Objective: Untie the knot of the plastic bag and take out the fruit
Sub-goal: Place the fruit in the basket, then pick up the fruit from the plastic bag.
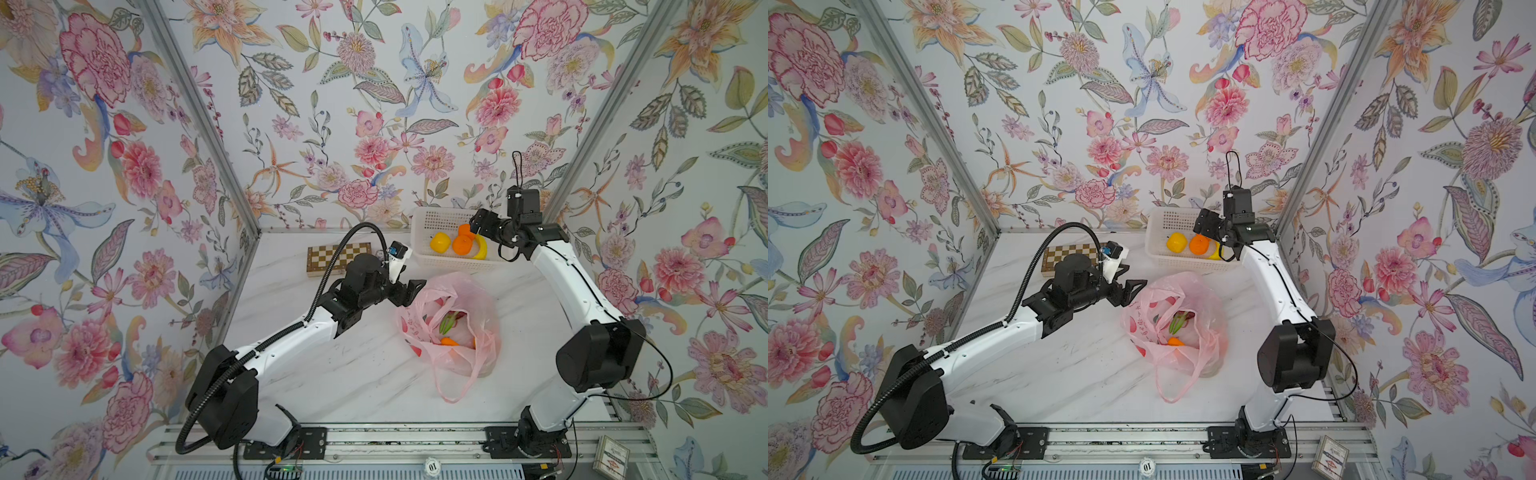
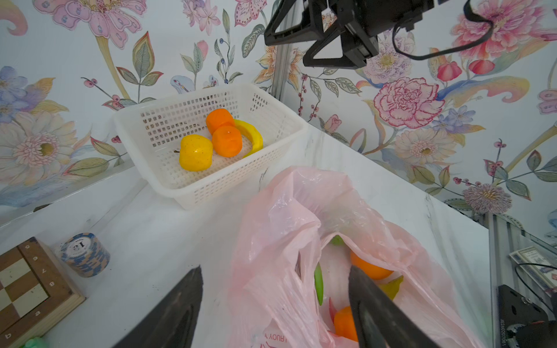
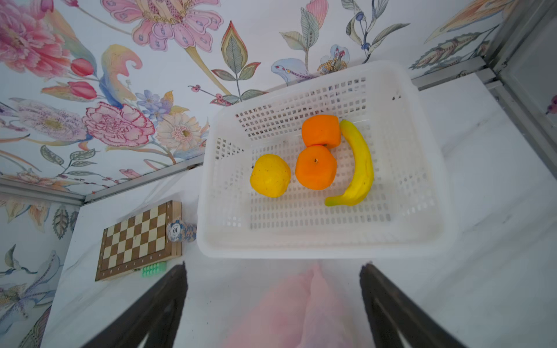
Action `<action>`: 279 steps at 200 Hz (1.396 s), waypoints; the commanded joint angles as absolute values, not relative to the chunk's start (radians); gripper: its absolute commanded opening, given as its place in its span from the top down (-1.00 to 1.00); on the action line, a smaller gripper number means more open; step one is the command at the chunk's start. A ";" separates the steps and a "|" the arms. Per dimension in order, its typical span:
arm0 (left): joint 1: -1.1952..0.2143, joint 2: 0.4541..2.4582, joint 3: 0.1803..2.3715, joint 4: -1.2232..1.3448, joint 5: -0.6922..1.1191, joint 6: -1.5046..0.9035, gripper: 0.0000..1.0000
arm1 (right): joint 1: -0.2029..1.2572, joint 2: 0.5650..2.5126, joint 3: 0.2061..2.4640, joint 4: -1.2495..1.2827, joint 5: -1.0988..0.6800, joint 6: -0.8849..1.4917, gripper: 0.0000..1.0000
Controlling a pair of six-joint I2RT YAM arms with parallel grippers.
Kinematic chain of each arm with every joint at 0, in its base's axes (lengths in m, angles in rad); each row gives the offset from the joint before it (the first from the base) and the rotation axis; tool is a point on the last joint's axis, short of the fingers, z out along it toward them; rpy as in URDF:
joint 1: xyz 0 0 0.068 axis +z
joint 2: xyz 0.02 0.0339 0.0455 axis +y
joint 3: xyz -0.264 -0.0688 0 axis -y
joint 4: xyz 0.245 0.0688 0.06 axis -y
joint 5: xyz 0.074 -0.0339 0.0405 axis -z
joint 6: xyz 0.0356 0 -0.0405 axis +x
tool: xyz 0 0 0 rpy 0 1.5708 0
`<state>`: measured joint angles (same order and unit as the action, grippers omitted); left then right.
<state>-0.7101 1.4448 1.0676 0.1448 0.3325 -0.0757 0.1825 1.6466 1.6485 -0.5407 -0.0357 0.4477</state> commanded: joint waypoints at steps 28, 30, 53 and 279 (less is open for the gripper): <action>-0.807 1.448 1.120 0.064 0.319 -0.062 -0.37 | 0.254 1.280 1.286 -0.507 0.014 0.493 -0.81; -0.811 1.452 1.121 0.061 0.318 -0.064 -0.36 | 0.260 1.257 1.263 -0.509 0.020 0.500 -0.81; -0.851 1.494 1.149 0.020 0.308 -0.074 -0.30 | 0.318 1.100 1.110 -0.551 0.059 0.566 -0.80; -0.962 1.800 1.132 -0.227 0.540 0.000 -0.14 | 0.814 0.931 0.485 -0.742 0.201 1.174 -0.58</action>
<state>-0.9554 1.8015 1.1362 -0.2466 0.5411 -0.0322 0.7929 0.9180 0.5125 -0.7353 0.1703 1.1259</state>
